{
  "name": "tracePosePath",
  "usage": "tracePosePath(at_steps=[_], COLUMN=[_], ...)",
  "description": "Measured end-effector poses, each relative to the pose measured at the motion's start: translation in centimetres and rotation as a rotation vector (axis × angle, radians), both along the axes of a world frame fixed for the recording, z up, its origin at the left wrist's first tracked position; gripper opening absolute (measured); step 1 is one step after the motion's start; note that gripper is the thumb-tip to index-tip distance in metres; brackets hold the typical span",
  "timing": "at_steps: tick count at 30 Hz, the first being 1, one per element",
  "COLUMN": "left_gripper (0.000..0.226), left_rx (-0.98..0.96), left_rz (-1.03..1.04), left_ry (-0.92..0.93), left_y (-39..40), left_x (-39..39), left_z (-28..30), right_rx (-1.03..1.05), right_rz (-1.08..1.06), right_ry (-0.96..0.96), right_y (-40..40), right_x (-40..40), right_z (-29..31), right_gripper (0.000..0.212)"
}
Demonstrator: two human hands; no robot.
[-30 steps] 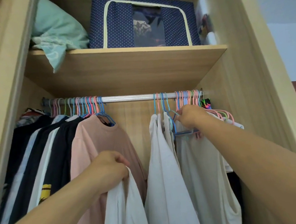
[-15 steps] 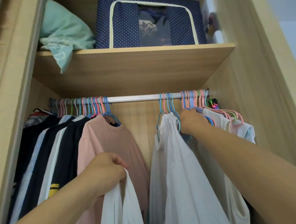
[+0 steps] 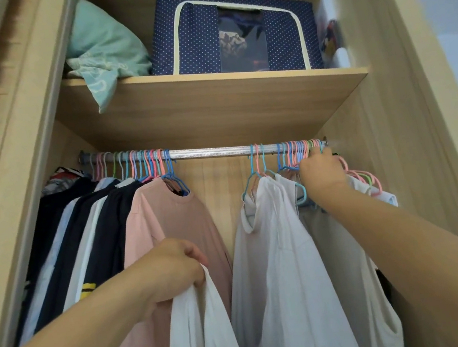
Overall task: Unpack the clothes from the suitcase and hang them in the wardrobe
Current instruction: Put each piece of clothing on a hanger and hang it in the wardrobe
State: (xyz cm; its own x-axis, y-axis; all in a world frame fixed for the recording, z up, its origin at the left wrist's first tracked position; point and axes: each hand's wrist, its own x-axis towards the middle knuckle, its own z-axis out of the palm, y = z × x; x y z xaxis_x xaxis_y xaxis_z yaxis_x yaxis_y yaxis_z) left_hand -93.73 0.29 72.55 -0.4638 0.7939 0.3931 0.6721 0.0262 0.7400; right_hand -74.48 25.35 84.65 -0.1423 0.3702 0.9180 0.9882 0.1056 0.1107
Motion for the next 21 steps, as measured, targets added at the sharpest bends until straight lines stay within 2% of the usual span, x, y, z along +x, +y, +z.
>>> tracePosePath(at_steps=[2, 5, 8, 10, 13, 17, 21], left_gripper=[0.025, 0.025, 0.022, 0.022, 0.025, 0.028, 0.03], left_rx=[-0.129, -0.351, -0.454, -0.498, -0.512, -0.429, -0.312], left_rz=[-0.055, -0.153, -0.222, -0.256, -0.32, -0.346, -0.406], left_ry=[0.046, 0.134, 0.157, 0.144, 0.104, 0.071, -0.056], left_y=[-0.2, -0.3, -0.2, -0.2, 0.1, 1.0, 1.9], left_x=[-0.3, -0.8, -1.4, -1.4, -0.4, 2.4, 5.9], left_z=[-0.1, -0.5, -1.4, -2.1, -3.1, -5.0, -7.5], right_rx=[0.025, -0.059, -0.078, -0.081, -0.035, 0.012, 0.089], right_rz=[0.027, 0.212, 0.308, 0.323, 0.332, 0.312, 0.345], right_ry=[0.097, 0.259, 0.366, 0.363, 0.326, 0.299, 0.418], right_y=[-0.1, -0.5, -0.8, -1.5, -2.9, -5.0, -6.6], right_x=[0.3, 0.6, 1.1, 1.4, 2.0, 3.5, 6.3], right_z=[0.3, 1.3, 1.9, 1.8, 1.1, -0.1, -2.6], right_gripper=[0.021, 0.02, 0.025, 0.027, 0.027, 0.027, 0.018])
